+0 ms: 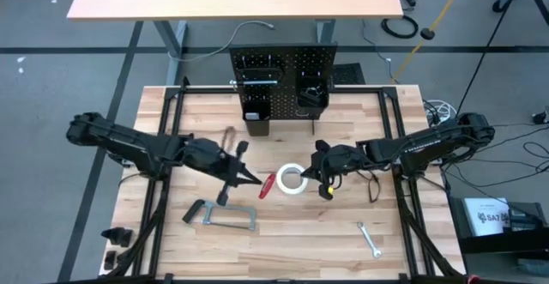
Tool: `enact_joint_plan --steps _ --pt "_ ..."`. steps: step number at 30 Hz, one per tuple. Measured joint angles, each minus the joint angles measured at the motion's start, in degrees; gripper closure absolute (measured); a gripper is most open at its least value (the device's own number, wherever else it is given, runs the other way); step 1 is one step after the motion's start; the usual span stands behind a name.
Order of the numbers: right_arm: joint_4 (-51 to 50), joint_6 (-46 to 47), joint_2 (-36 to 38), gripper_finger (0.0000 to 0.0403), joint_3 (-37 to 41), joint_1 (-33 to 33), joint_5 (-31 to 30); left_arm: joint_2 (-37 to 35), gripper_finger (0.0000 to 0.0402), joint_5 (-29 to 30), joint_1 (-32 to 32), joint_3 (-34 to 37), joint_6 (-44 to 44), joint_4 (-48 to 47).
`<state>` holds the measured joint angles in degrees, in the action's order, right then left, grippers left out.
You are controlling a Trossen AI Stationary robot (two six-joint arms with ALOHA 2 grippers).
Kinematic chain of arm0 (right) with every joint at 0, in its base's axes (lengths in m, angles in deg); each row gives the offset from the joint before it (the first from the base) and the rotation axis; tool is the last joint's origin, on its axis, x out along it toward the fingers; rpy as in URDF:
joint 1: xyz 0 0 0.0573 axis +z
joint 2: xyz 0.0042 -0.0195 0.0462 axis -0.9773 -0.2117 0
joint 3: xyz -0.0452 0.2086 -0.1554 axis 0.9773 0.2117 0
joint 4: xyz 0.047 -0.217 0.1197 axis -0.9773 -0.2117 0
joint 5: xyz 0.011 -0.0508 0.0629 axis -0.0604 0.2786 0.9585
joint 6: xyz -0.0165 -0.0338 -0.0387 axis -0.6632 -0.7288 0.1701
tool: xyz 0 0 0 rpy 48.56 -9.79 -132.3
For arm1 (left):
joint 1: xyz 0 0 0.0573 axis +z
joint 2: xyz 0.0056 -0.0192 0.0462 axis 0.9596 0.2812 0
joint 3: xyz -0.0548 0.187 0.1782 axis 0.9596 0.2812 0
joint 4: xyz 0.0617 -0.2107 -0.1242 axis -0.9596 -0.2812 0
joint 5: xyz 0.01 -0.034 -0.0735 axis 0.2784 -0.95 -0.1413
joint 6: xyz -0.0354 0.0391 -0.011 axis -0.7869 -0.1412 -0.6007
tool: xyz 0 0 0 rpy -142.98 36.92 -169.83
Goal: Hang tools onto peg board
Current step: Put the red t handle screwdriver into the left black tool bin
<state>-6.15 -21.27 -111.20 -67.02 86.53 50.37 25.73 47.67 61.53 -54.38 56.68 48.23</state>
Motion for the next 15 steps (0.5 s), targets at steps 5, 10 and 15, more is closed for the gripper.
enact_joint_plan --steps 5,10,15 --pt "2.72 -1.31 0.0 0.0403 0.0 0.0 0.02 -1.34 0.0402 1.04 0.02 8.59 -7.17 18.75" --pt "11.01 -12.1 0.1 0.0403 0.0 0.97 0.27 -1.17 0.0402 0.95 0.35 13.07 -16.15 25.07" --pt "18.19 -27.59 0.74 0.0403 -2.48 2.97 0.29 -1.15 0.0402 -1.36 0.57 13.19 -22.27 24.29"
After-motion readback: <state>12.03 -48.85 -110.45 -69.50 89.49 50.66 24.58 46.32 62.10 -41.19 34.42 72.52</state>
